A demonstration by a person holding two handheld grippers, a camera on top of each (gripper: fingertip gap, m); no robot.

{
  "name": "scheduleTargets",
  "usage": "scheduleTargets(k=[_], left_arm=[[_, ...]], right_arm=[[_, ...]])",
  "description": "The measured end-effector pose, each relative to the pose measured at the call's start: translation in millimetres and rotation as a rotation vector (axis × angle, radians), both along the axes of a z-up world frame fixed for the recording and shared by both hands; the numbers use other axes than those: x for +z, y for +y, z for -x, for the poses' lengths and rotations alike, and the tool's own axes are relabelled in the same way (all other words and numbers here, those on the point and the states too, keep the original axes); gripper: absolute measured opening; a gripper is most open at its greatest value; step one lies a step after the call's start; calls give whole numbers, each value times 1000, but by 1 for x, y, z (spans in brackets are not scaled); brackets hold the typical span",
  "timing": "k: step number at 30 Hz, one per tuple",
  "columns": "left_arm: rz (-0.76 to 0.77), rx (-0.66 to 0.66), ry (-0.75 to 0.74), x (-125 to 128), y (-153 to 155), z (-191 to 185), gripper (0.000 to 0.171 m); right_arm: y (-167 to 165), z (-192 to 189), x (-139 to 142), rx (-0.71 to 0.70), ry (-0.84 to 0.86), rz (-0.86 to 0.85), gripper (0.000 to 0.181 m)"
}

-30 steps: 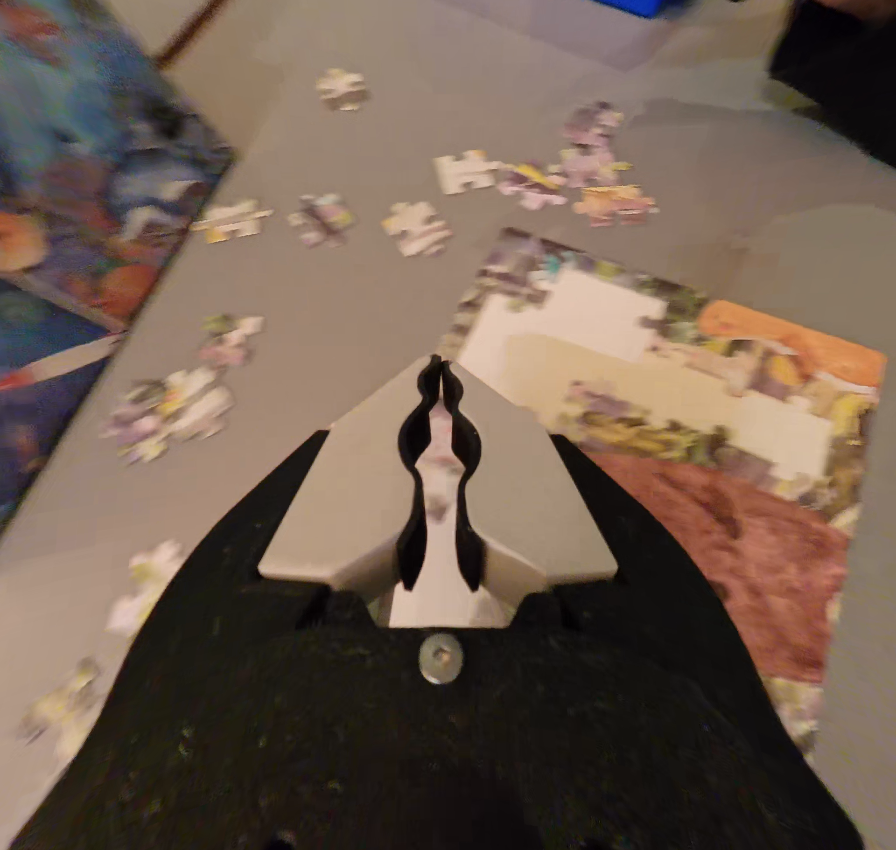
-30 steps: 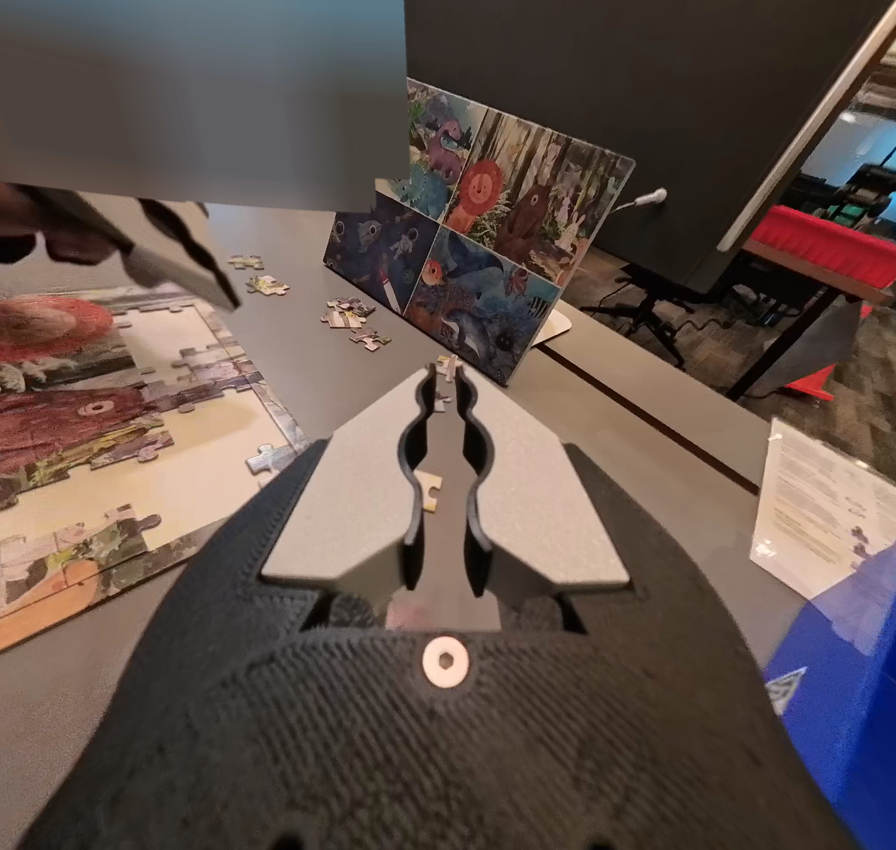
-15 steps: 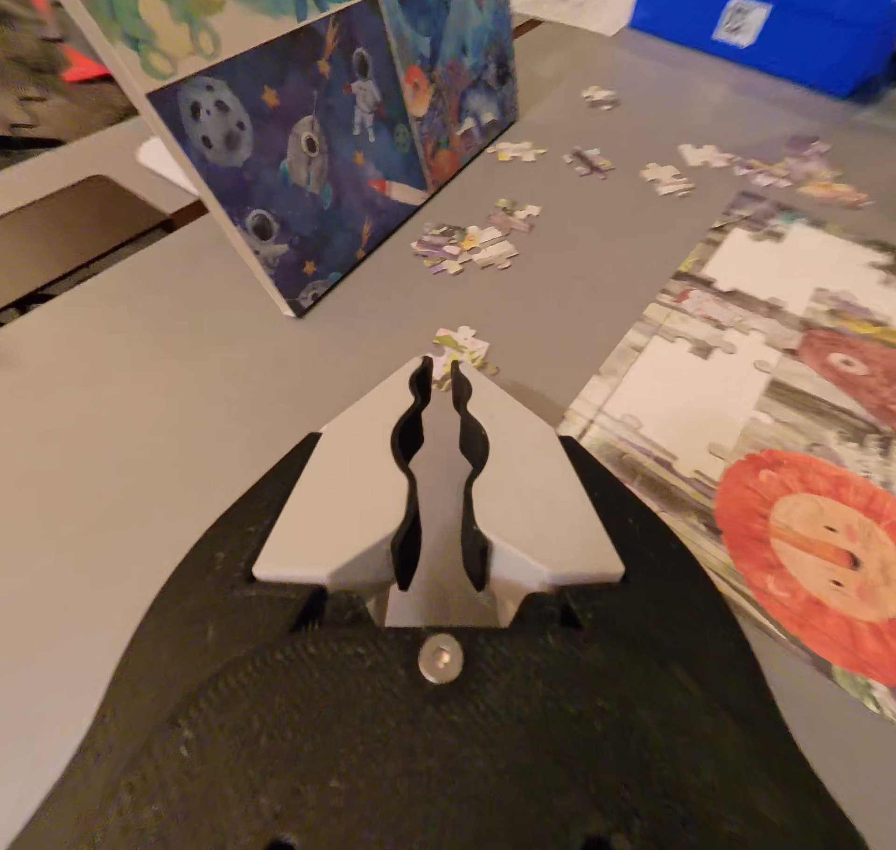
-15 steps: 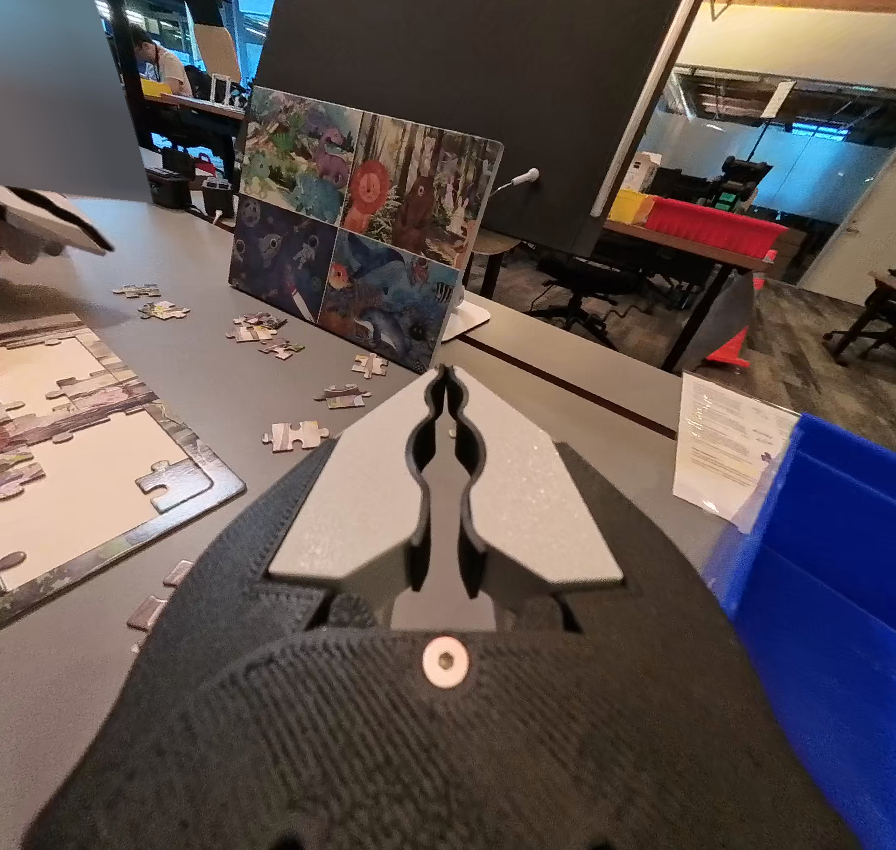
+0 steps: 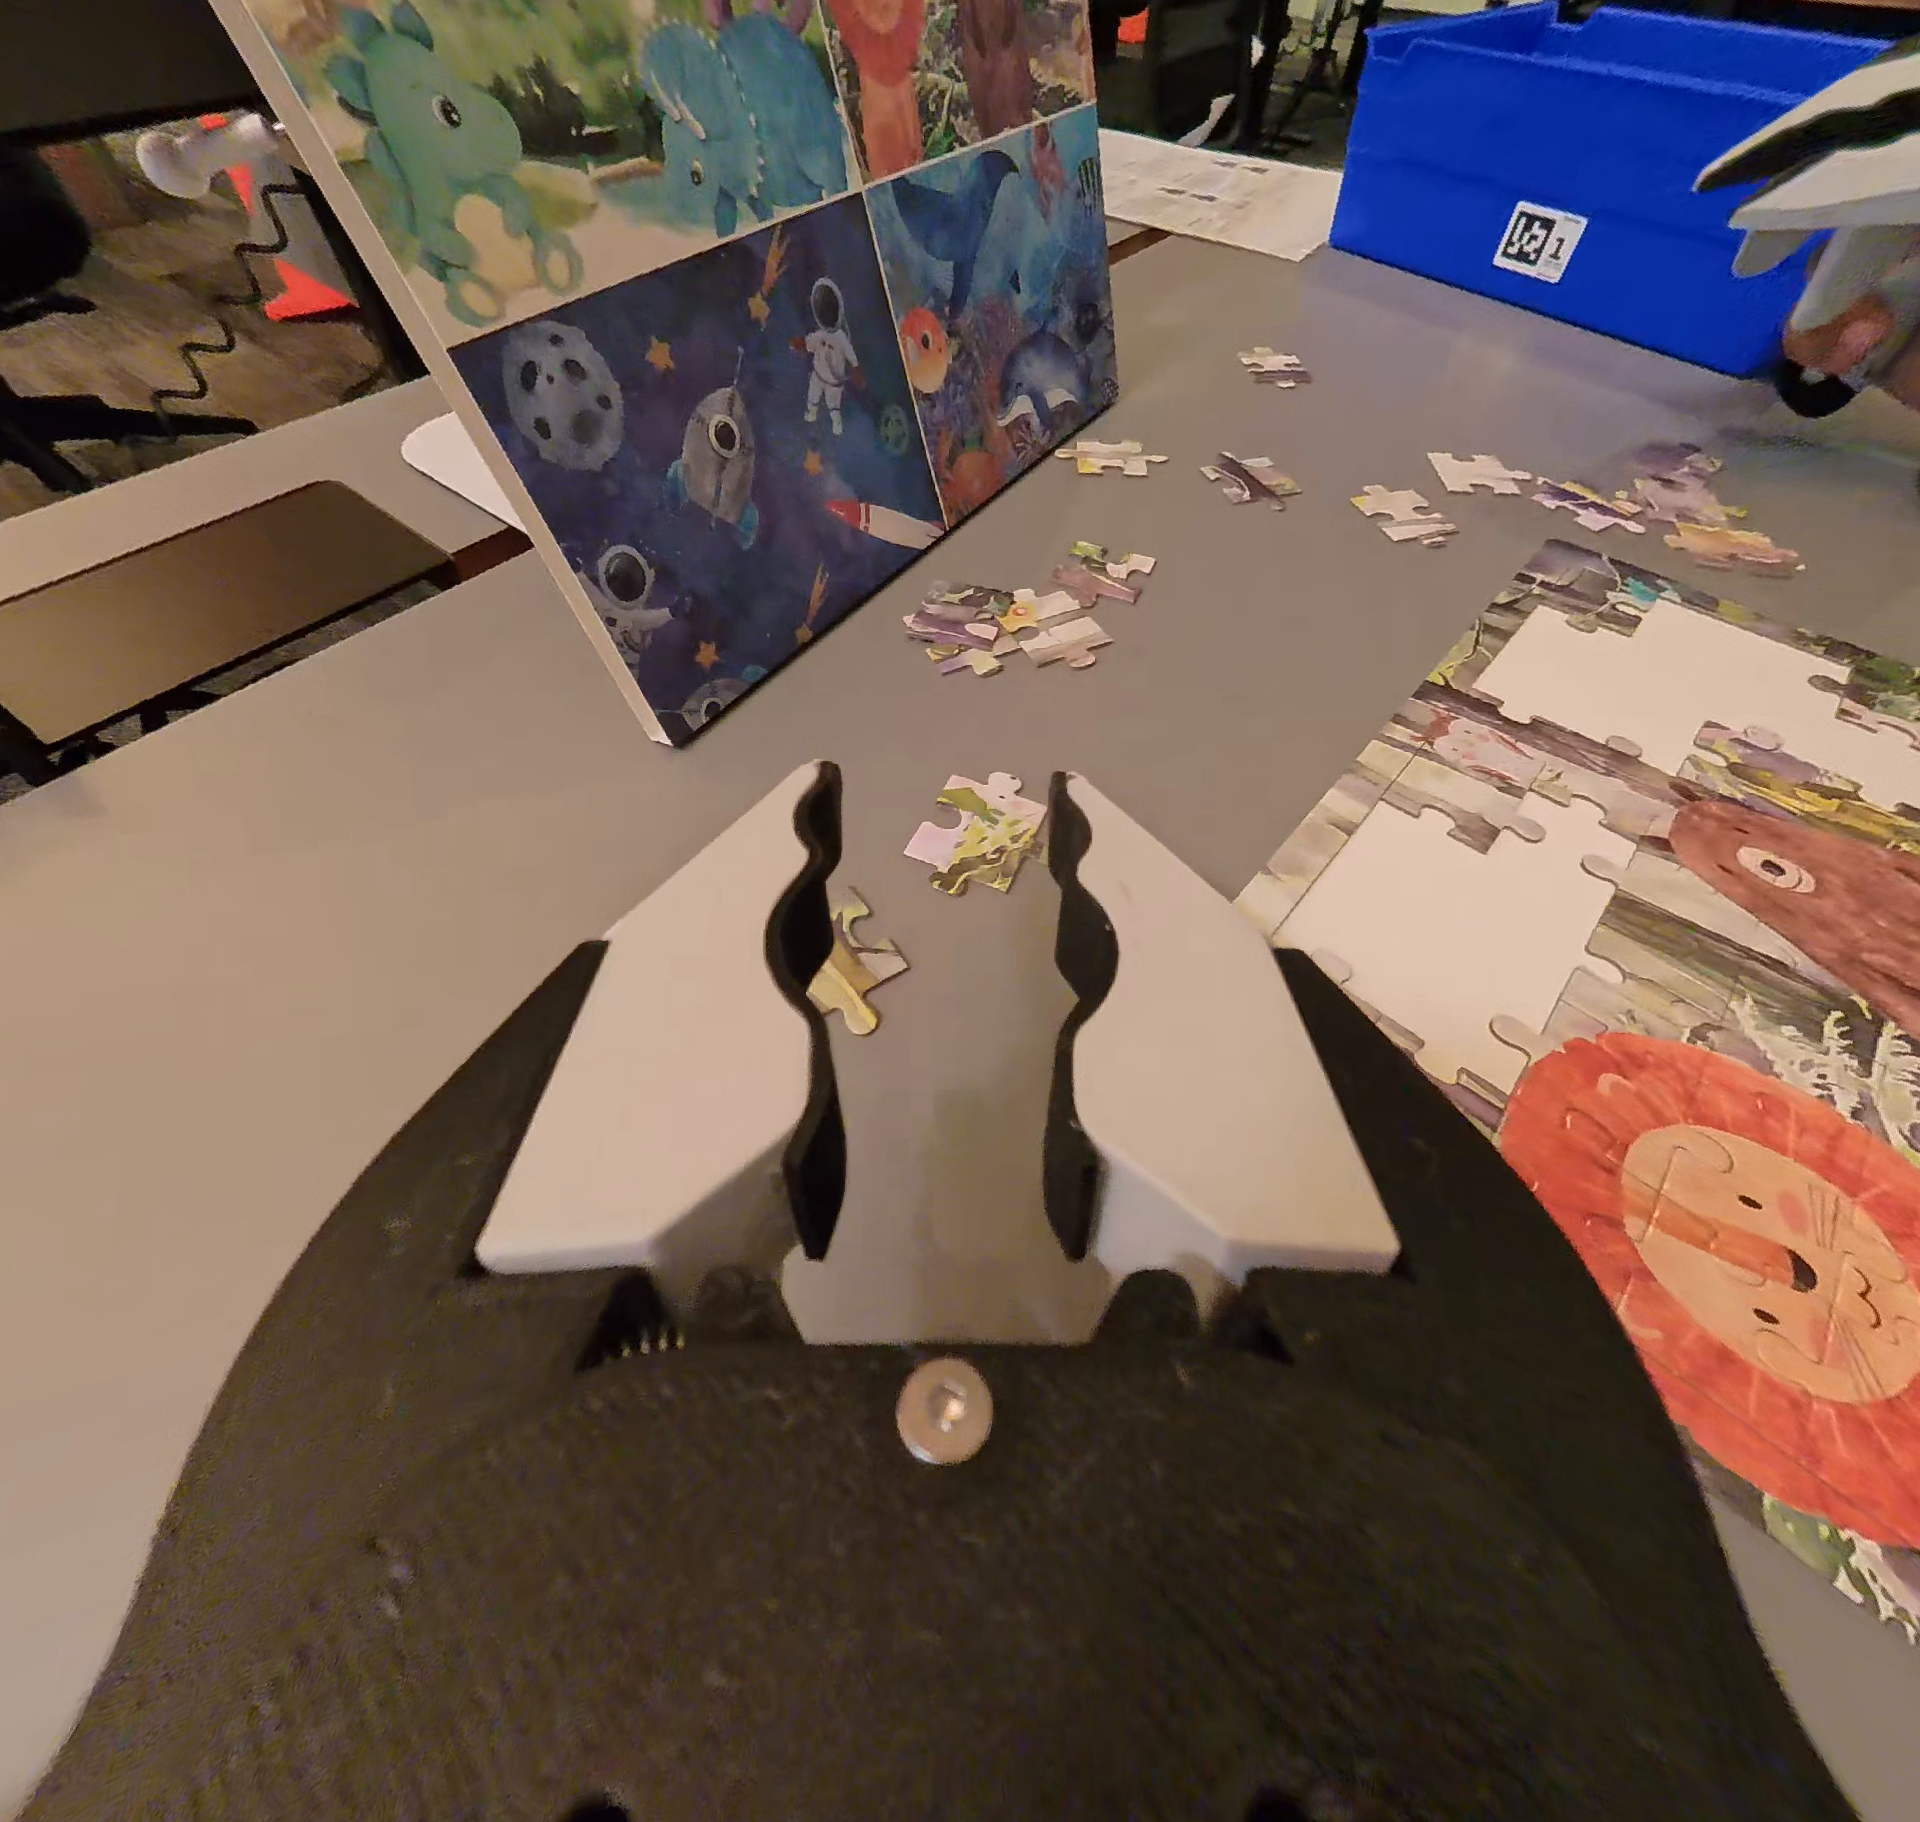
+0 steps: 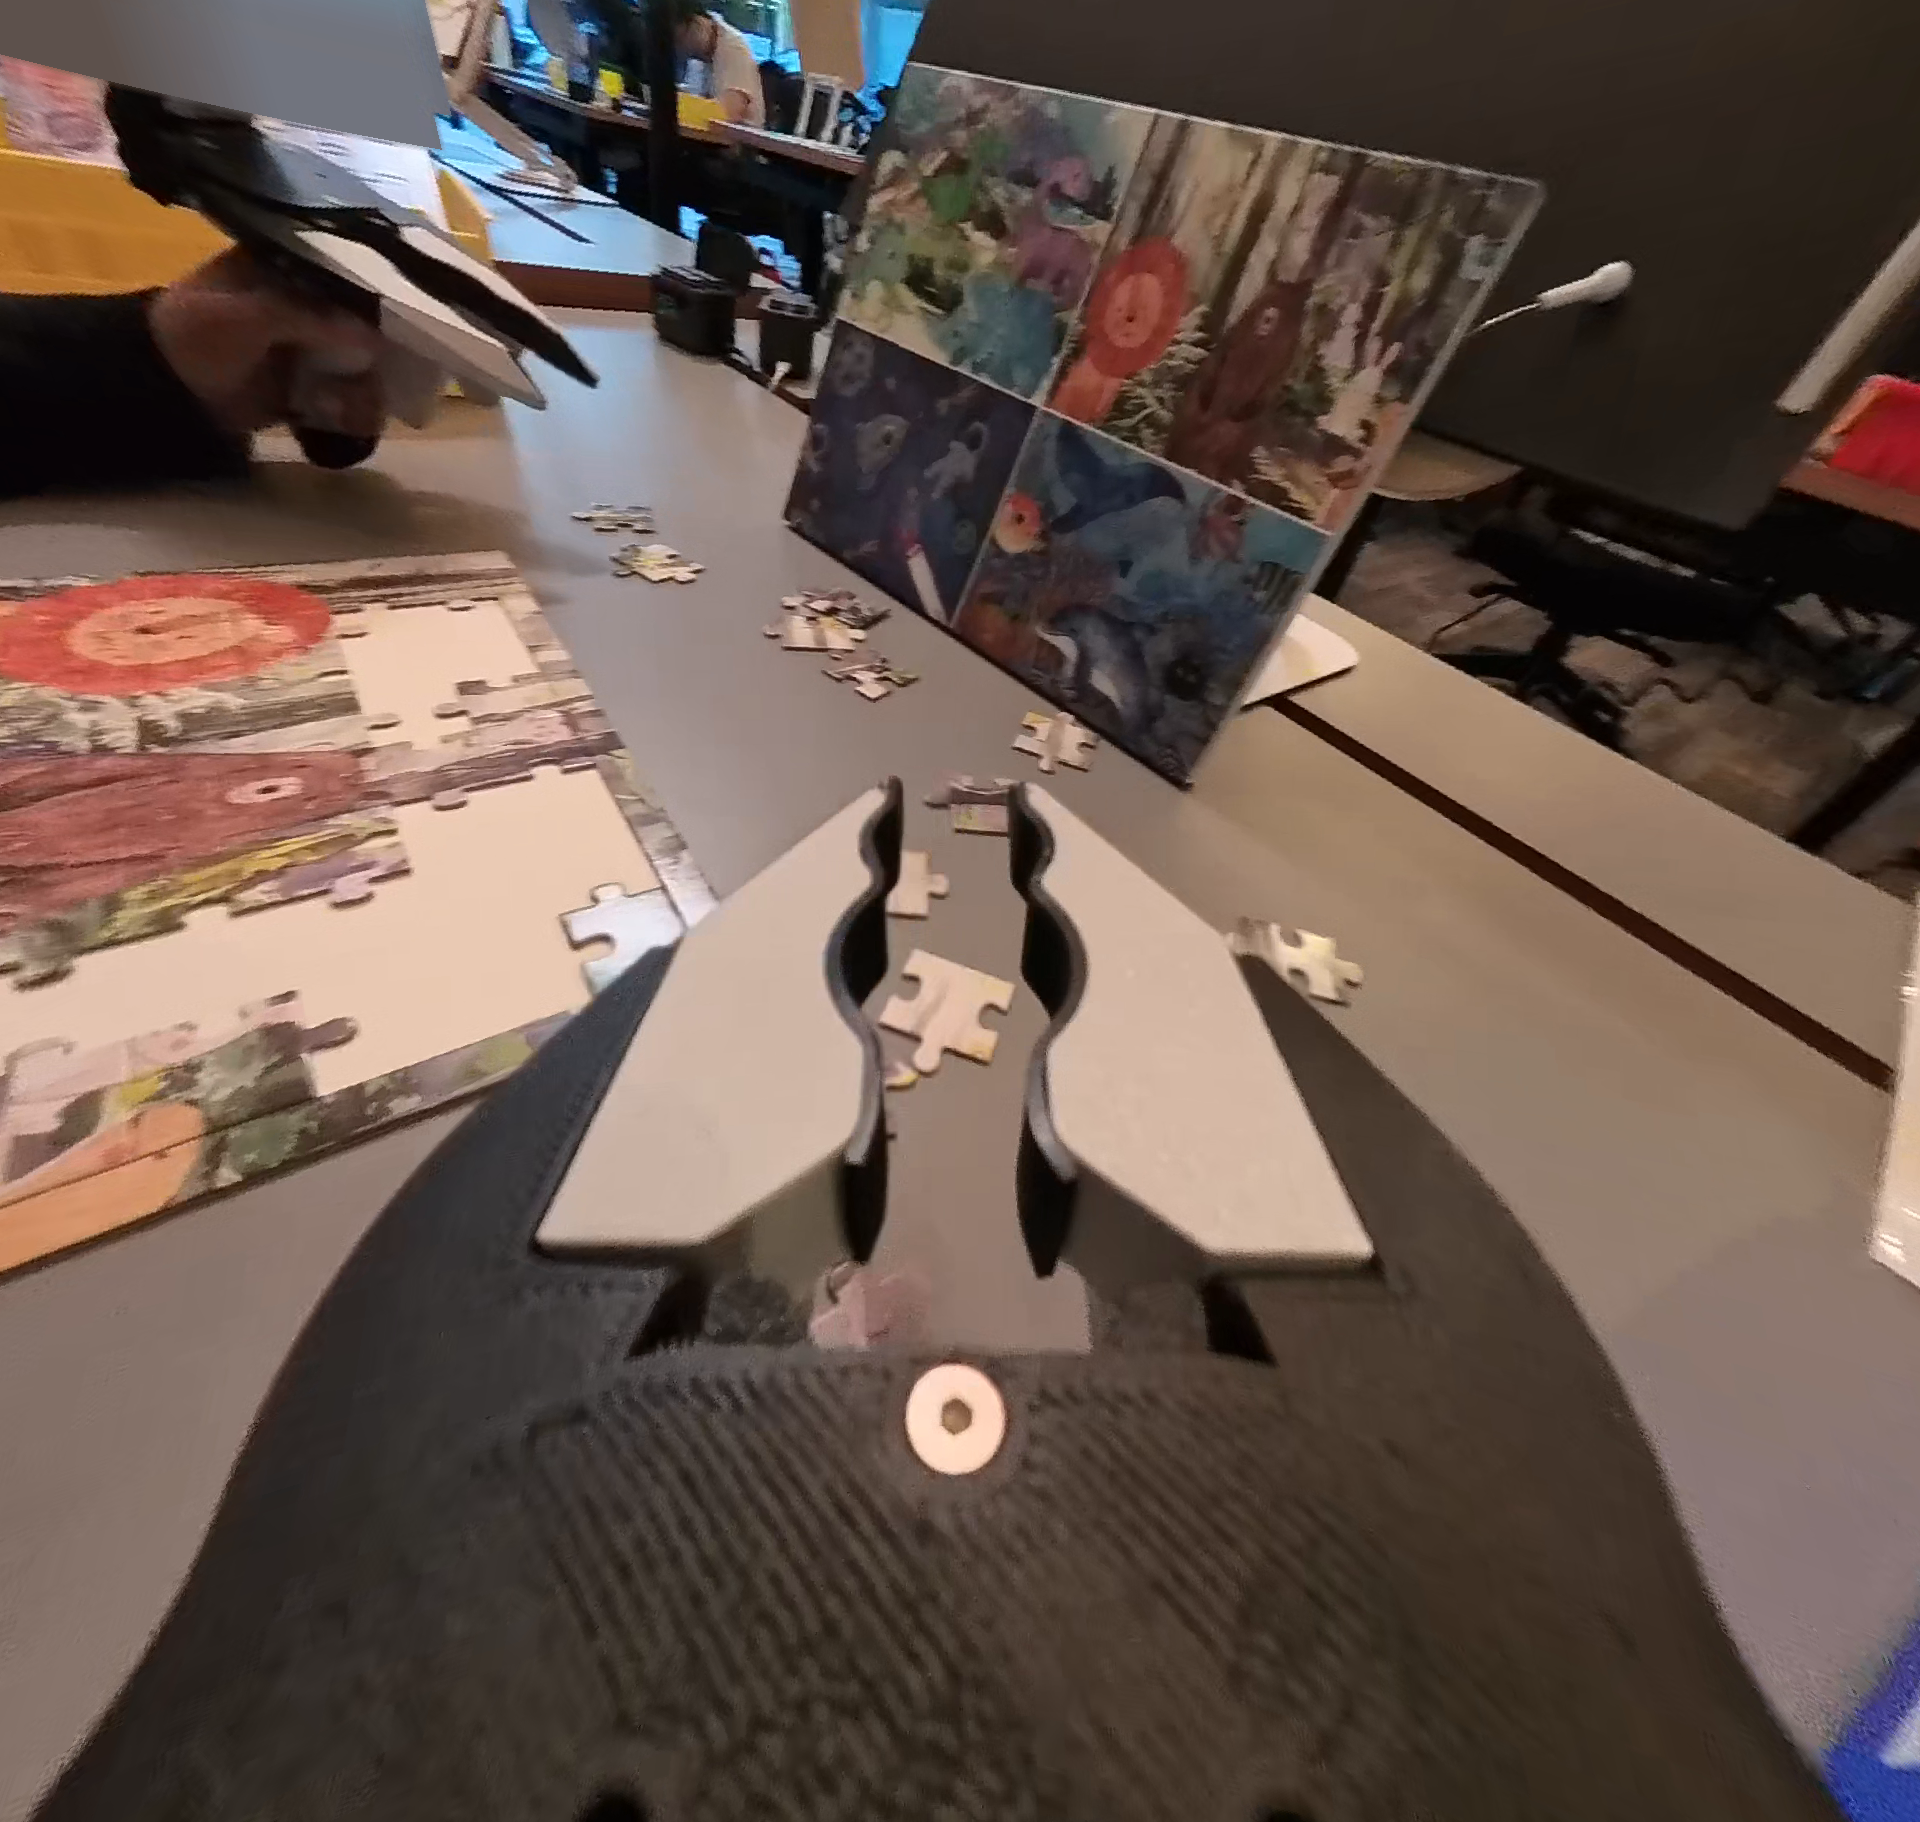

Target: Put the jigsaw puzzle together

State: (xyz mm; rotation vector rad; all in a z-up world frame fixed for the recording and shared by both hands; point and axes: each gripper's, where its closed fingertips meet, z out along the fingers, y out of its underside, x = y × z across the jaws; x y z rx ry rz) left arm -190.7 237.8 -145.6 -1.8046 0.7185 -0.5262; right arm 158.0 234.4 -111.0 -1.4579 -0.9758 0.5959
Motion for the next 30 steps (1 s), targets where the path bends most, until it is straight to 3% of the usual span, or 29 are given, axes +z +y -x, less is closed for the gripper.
scheduleTargets(k=[8, 30], left_arm=[[19, -10, -66, 5, -2, 0, 39], [83, 57, -41, -8, 4, 11, 29]], right_arm=[[-1, 4, -4, 14, -3, 65, 45], [10, -5, -11, -73, -33, 90, 36]])
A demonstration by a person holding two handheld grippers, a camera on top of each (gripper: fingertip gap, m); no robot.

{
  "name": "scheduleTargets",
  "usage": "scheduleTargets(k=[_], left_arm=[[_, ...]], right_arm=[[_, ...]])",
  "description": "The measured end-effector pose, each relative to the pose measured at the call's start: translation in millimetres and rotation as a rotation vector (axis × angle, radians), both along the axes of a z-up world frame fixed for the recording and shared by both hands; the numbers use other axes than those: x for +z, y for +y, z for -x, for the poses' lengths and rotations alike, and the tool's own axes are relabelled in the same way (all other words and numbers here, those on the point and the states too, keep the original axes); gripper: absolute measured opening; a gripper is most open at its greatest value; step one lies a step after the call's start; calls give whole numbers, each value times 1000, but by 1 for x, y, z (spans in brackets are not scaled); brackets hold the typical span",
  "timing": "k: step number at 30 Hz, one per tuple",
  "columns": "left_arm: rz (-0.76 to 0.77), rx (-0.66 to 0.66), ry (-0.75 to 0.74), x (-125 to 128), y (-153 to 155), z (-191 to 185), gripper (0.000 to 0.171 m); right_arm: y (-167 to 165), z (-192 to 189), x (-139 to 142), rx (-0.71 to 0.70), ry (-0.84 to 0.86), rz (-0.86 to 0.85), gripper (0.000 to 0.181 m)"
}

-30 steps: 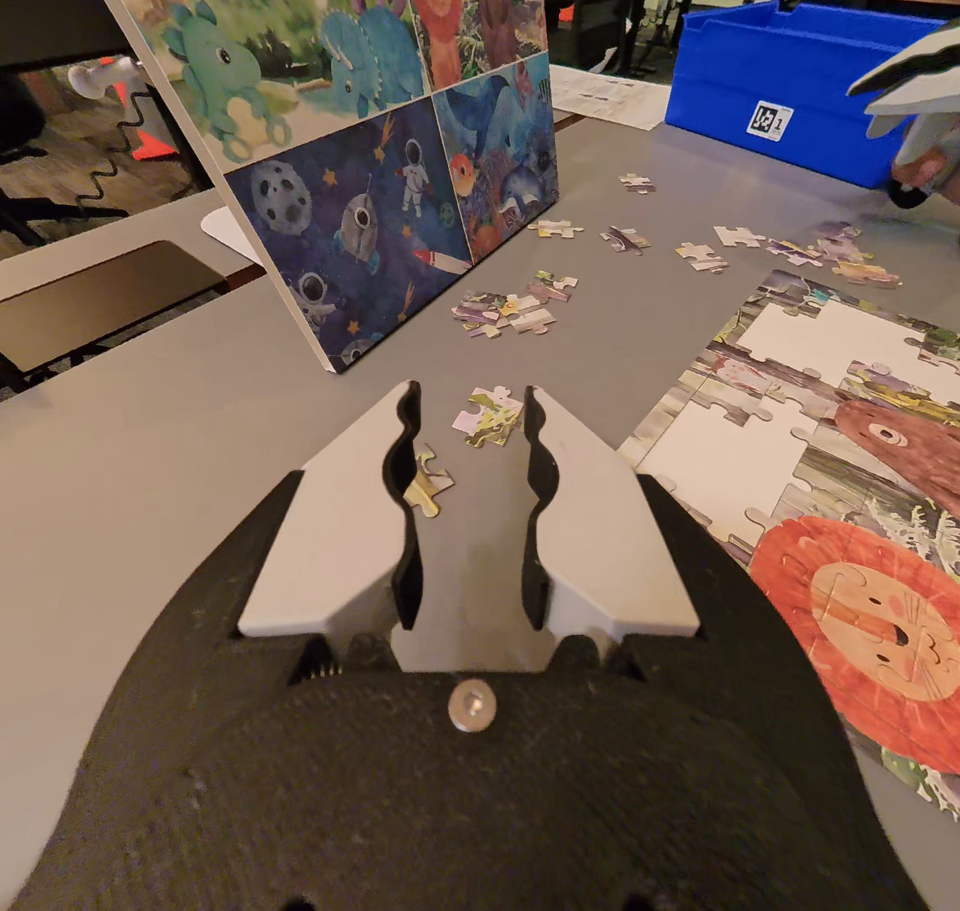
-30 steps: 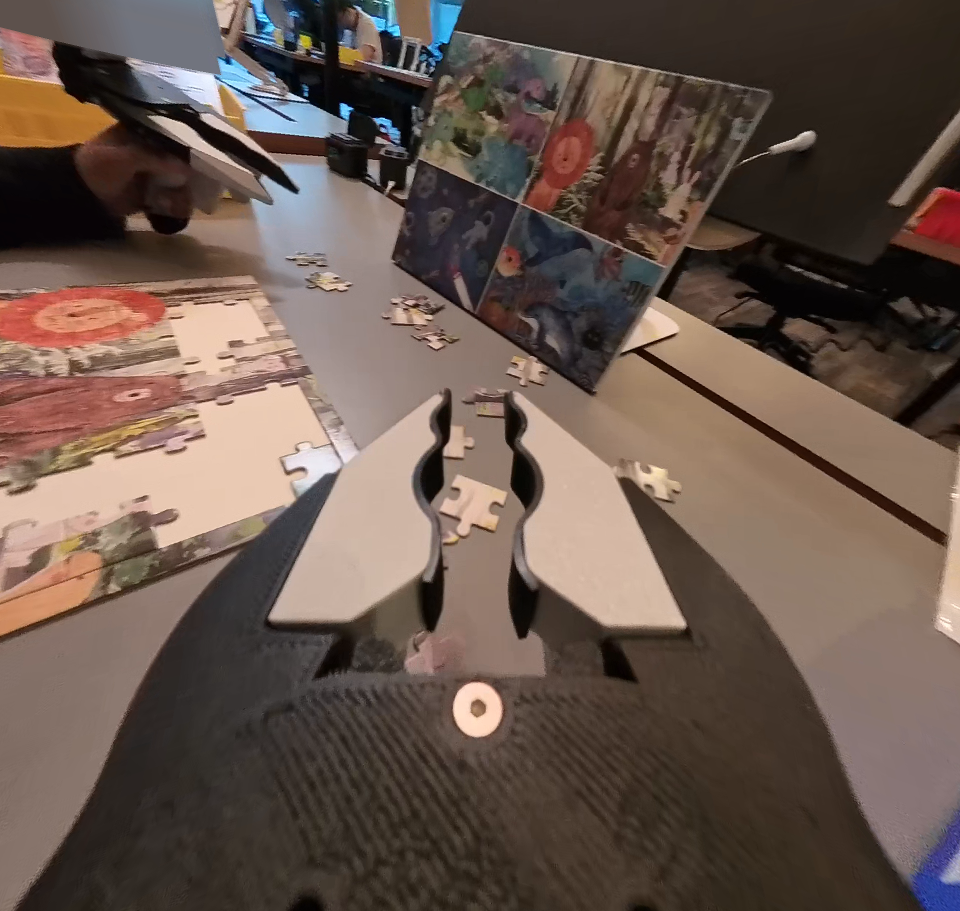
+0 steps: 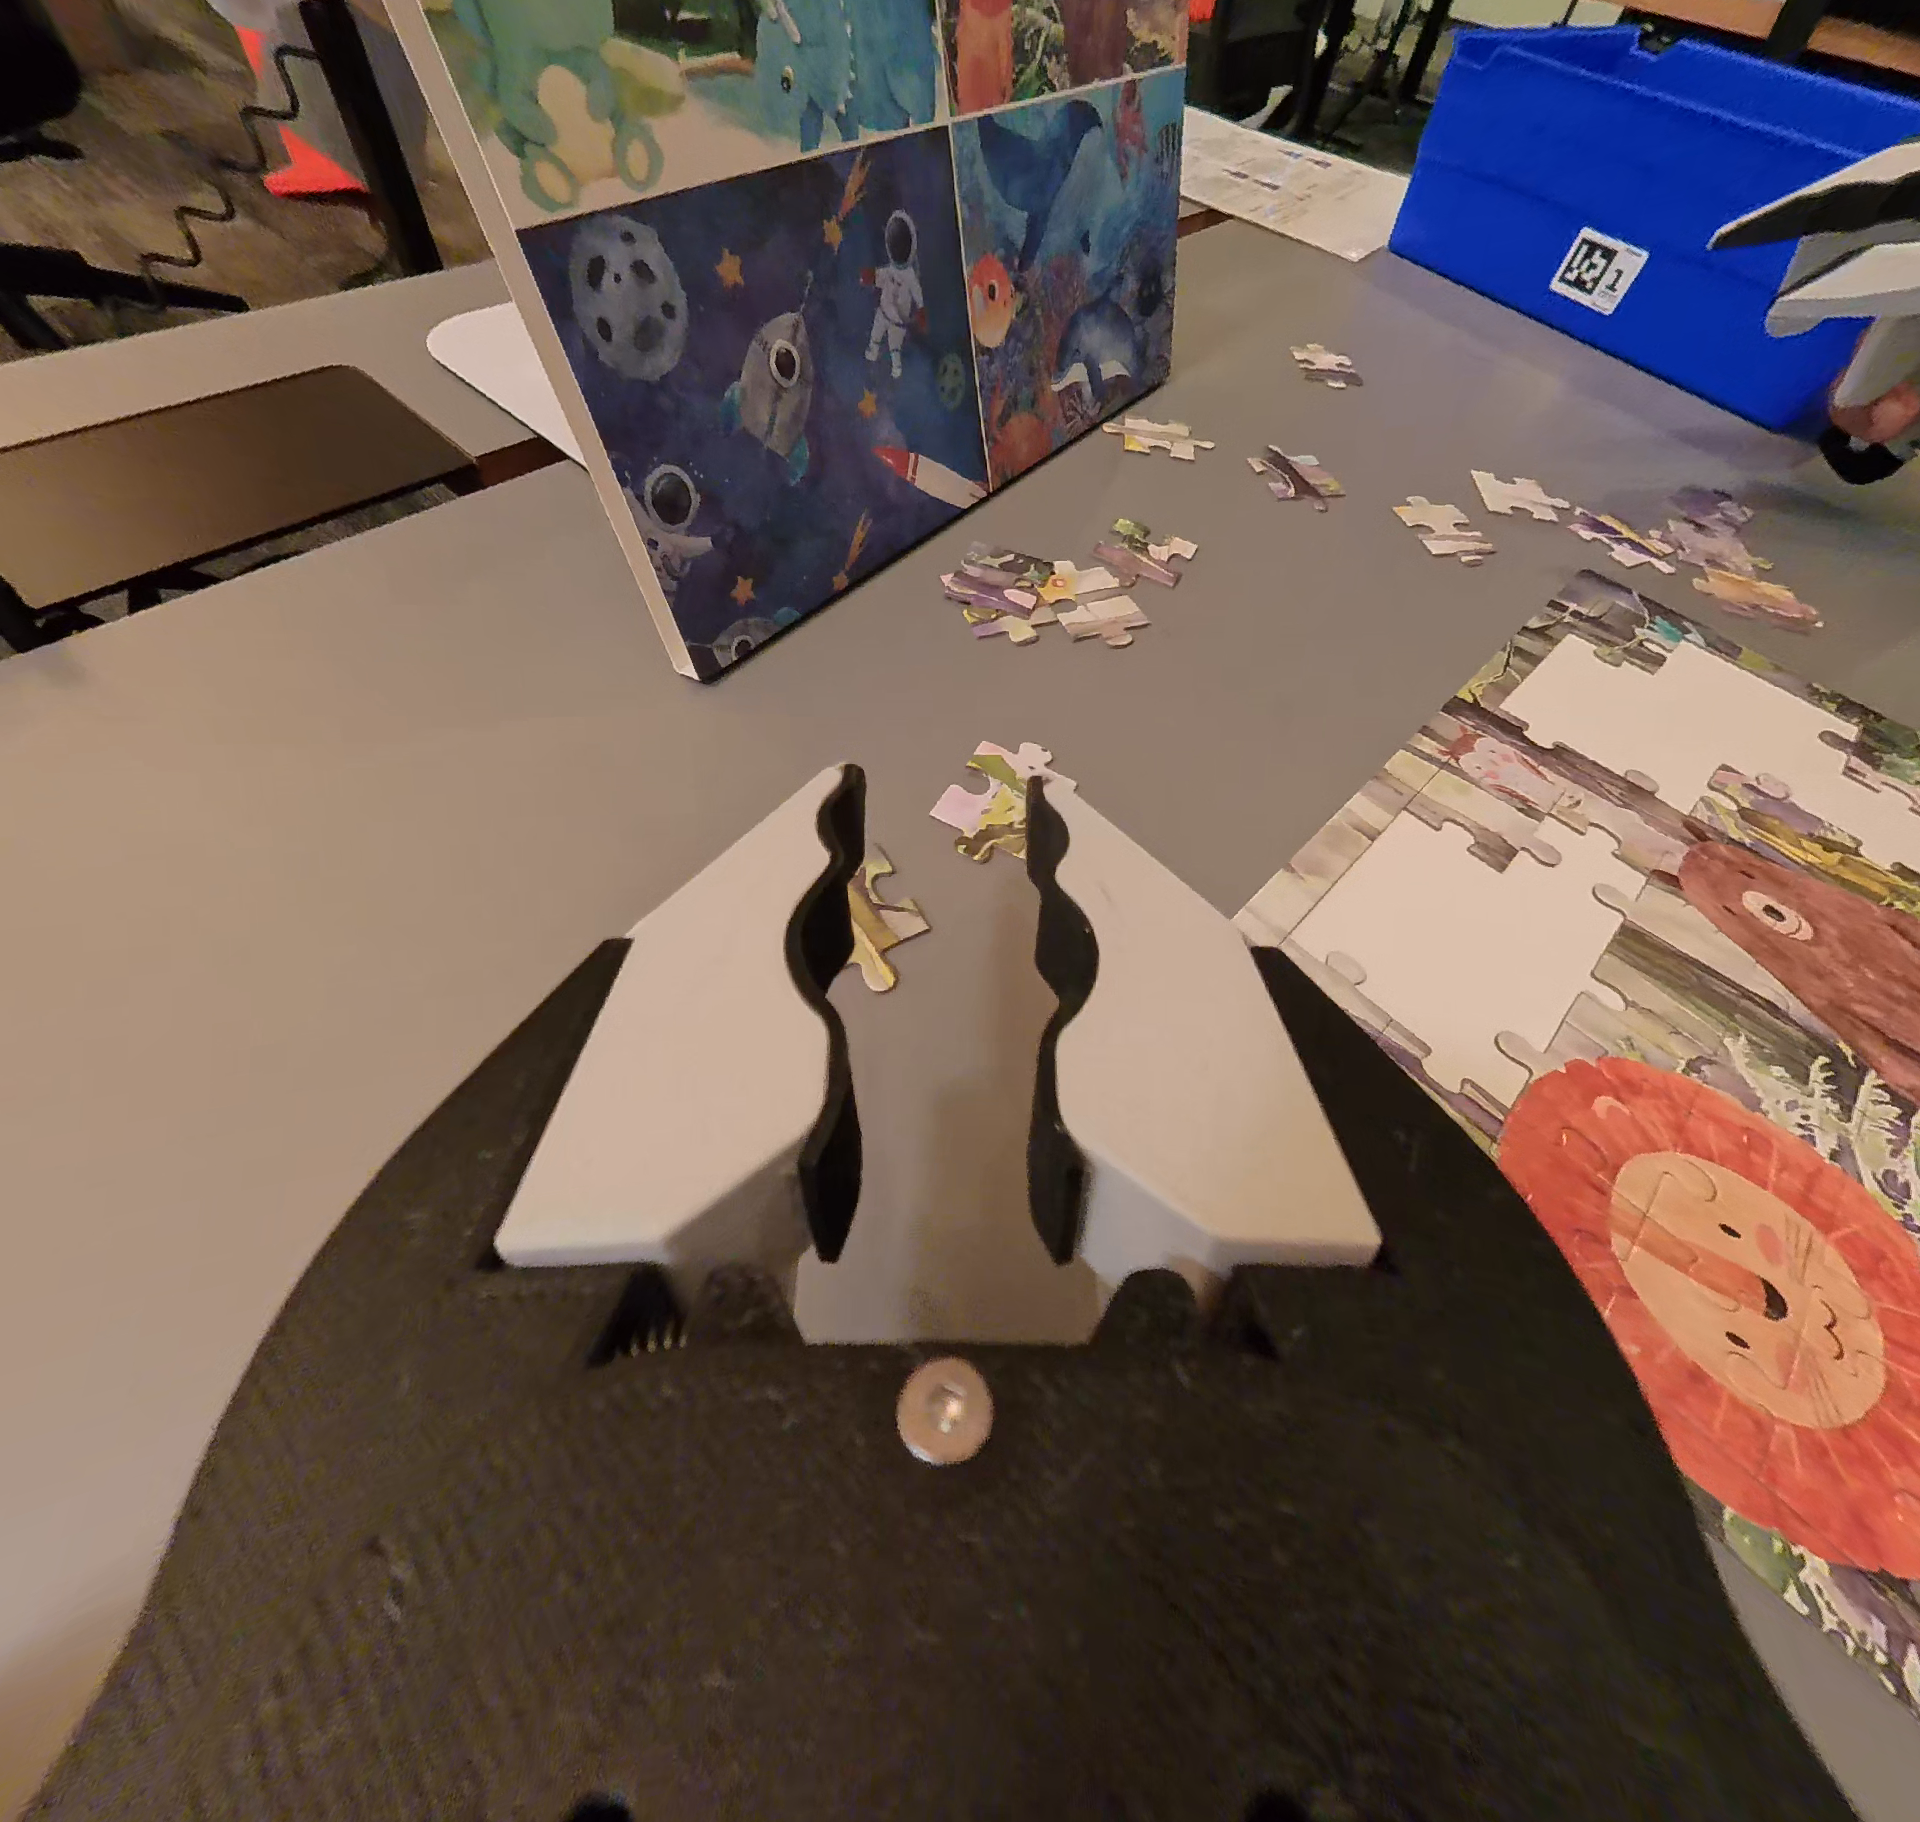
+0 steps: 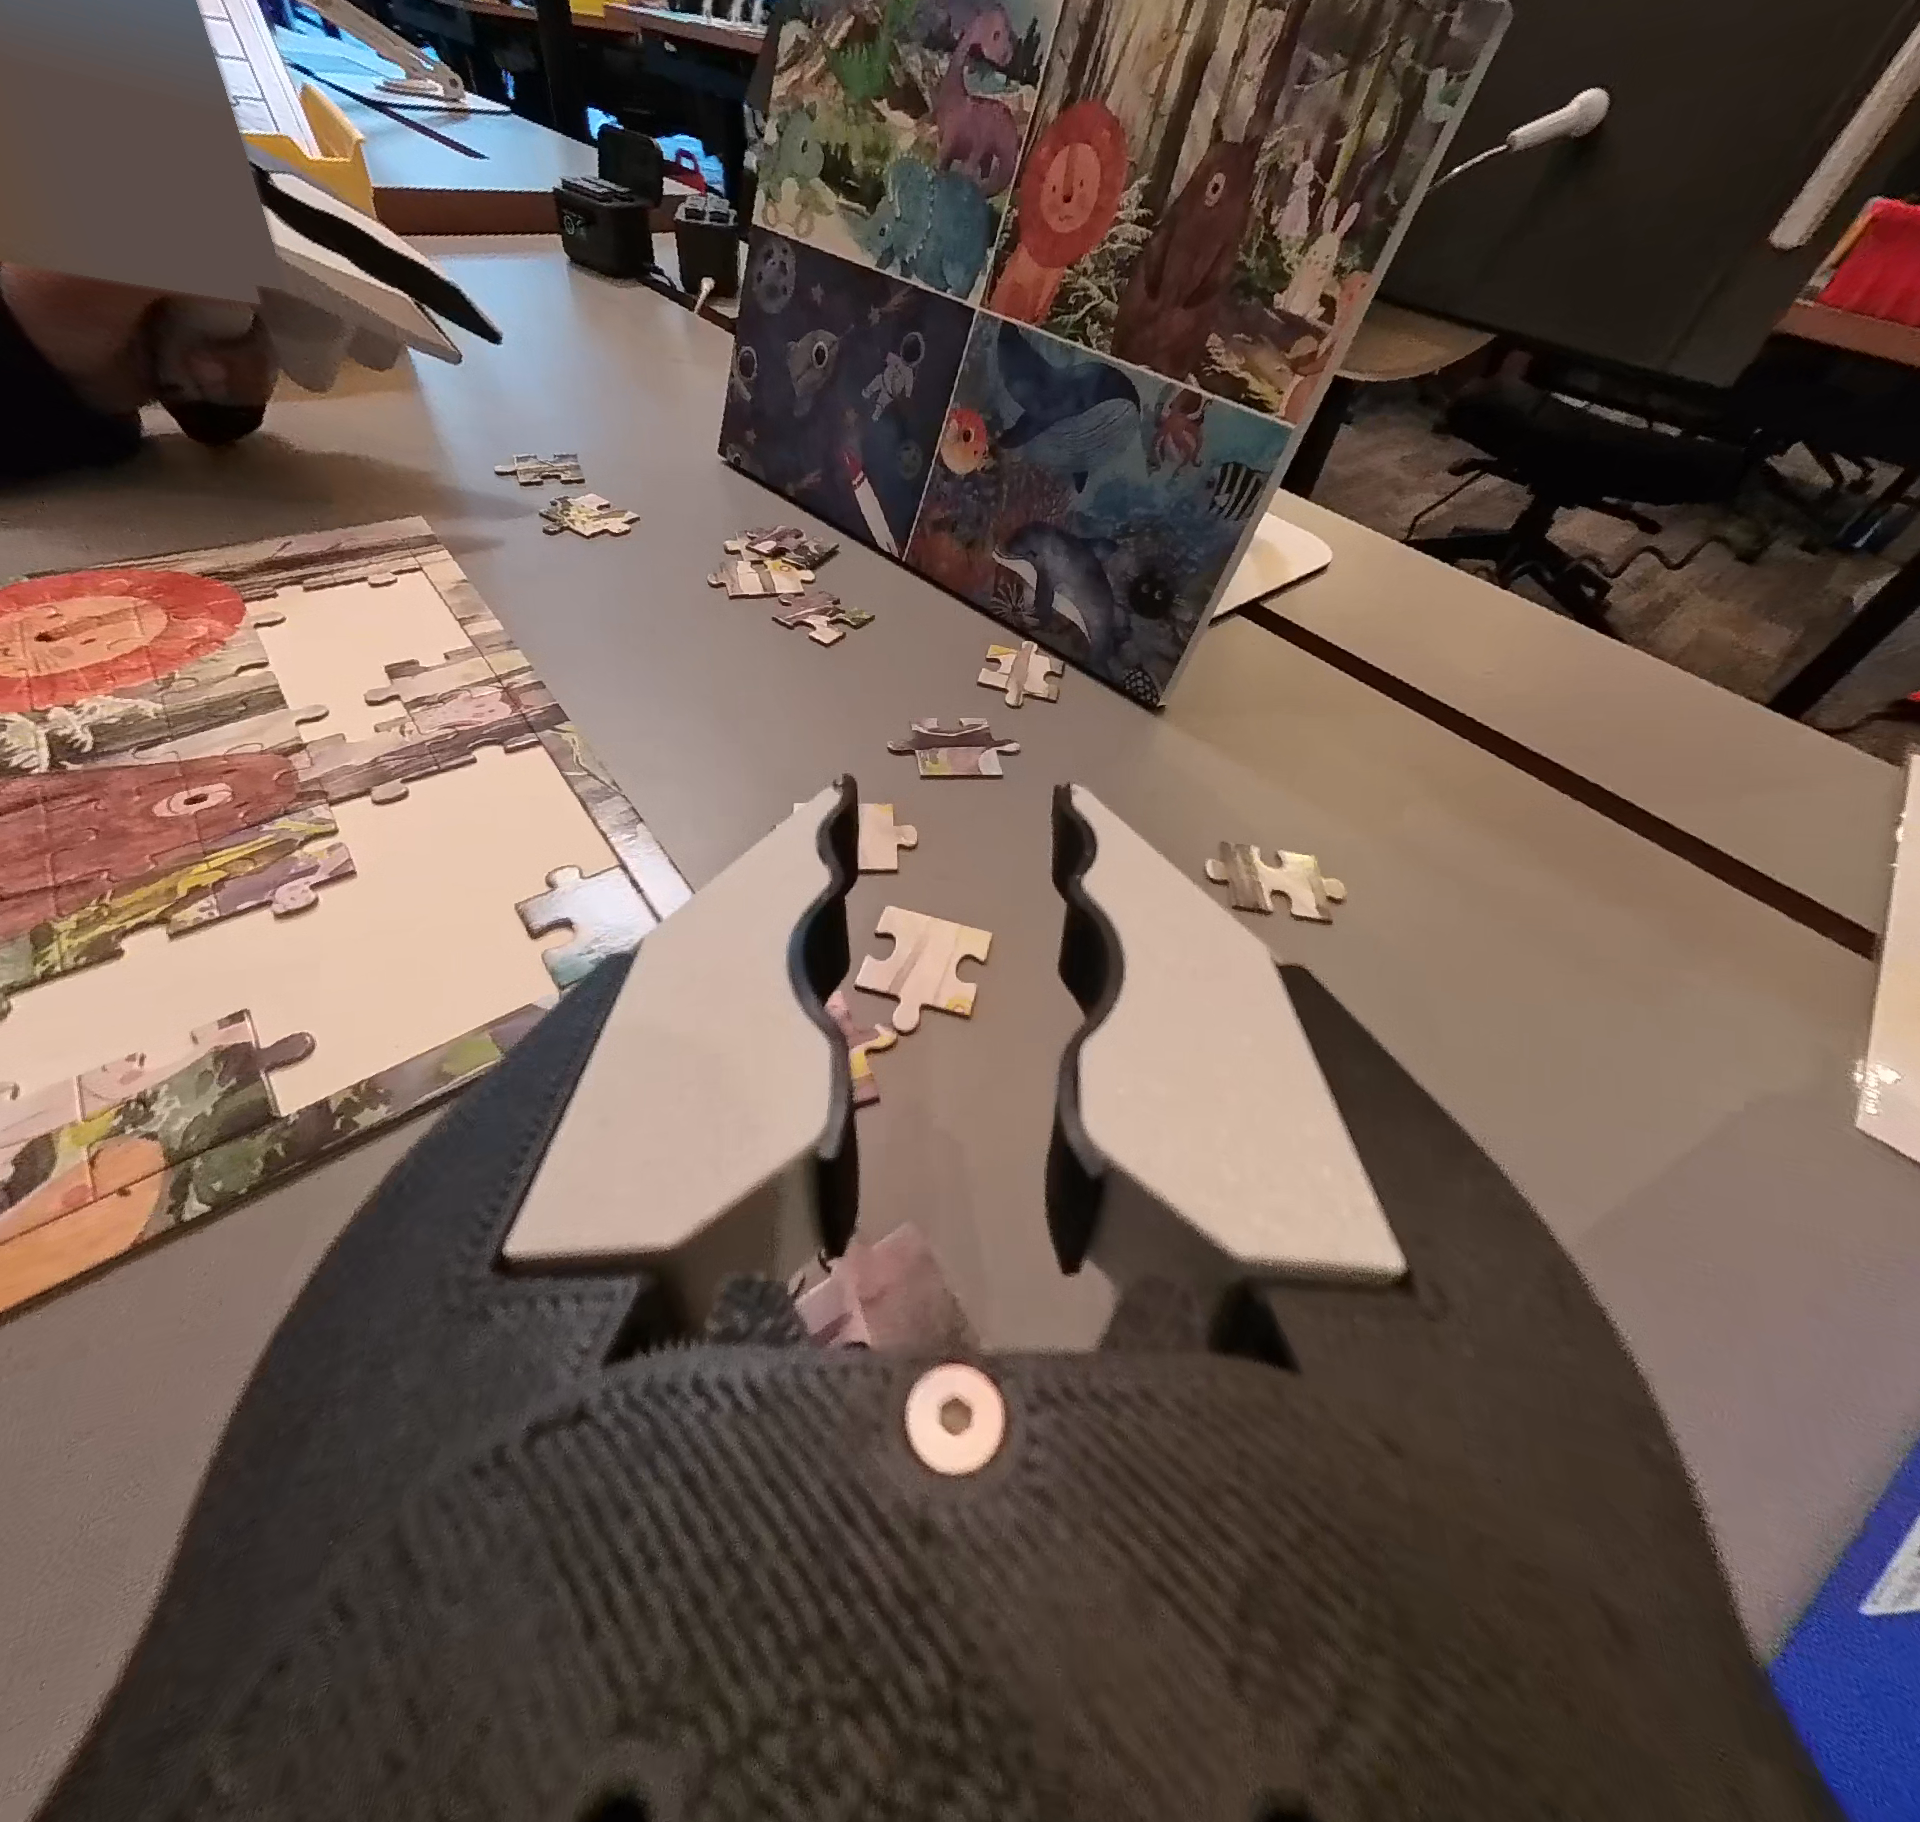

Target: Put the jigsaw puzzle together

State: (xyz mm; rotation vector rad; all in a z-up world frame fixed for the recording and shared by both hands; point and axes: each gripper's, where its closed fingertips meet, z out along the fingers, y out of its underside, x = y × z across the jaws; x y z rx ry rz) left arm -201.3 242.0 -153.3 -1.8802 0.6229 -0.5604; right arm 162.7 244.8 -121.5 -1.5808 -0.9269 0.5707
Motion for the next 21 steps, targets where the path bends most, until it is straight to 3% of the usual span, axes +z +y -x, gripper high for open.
scheduleTargets(k=[21], left_arm=[[27, -30, 147, -18, -1, -11, 34]], right_arm=[[2, 2, -5, -3, -5, 22, 34]])
